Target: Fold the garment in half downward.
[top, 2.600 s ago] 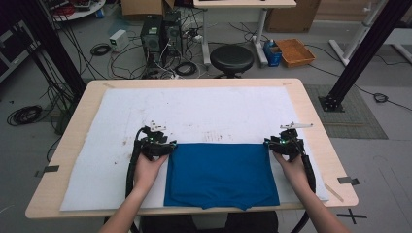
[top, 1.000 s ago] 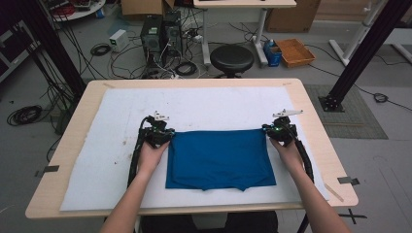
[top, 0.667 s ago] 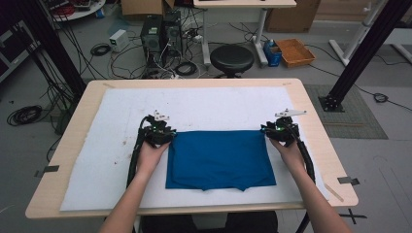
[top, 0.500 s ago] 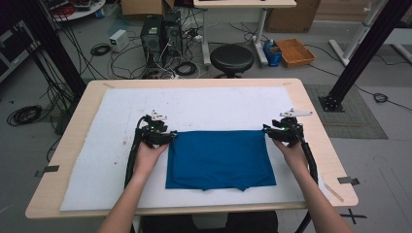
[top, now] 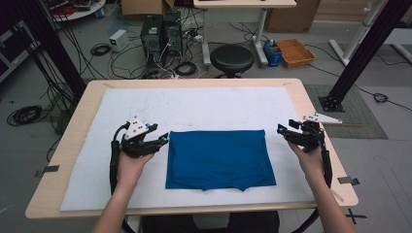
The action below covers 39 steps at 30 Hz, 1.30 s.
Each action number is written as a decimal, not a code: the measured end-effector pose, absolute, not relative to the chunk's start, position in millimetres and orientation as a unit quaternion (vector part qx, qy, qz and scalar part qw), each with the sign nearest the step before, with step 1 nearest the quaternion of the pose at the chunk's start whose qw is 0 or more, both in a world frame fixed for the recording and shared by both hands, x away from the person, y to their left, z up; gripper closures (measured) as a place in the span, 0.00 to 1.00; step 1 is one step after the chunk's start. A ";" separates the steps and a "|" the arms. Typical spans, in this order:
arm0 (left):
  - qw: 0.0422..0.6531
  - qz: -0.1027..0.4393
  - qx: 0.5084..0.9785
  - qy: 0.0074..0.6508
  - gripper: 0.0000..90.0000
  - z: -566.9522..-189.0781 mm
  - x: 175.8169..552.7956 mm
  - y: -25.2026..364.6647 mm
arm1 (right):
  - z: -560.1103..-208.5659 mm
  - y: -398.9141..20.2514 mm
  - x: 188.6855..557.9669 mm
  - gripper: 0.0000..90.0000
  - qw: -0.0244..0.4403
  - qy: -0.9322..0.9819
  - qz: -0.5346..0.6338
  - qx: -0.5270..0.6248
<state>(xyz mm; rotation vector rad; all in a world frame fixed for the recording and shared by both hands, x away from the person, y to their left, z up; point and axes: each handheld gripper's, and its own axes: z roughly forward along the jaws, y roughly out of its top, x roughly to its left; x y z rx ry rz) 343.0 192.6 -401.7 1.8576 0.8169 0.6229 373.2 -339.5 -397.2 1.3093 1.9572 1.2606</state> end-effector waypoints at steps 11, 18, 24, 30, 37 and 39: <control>0.537 0.216 0.724 0.376 0.41 -396.9 341.2 205.7 | -394.4 -336.7 371.5 0.48 0.234 0.717 0.463 0.465; 0.529 0.218 0.722 0.389 0.34 -395.0 338.9 207.8 | -395.4 -336.0 374.8 0.48 0.230 0.717 0.465 0.465; 0.529 0.194 0.726 0.395 0.34 -396.3 338.6 210.7 | -394.6 -338.3 377.7 0.48 0.227 0.715 0.466 0.469; 0.528 0.196 0.732 0.383 0.34 -395.9 334.5 209.4 | -394.4 -336.6 379.9 0.48 0.225 0.716 0.466 0.469; 0.524 0.196 0.736 0.380 0.33 -396.5 331.4 209.4 | -393.2 -333.3 381.5 0.48 0.224 0.717 0.468 0.465; 0.527 0.194 0.735 0.381 0.33 -395.3 330.5 209.0 | -392.5 -332.3 381.1 0.48 0.225 0.717 0.469 0.465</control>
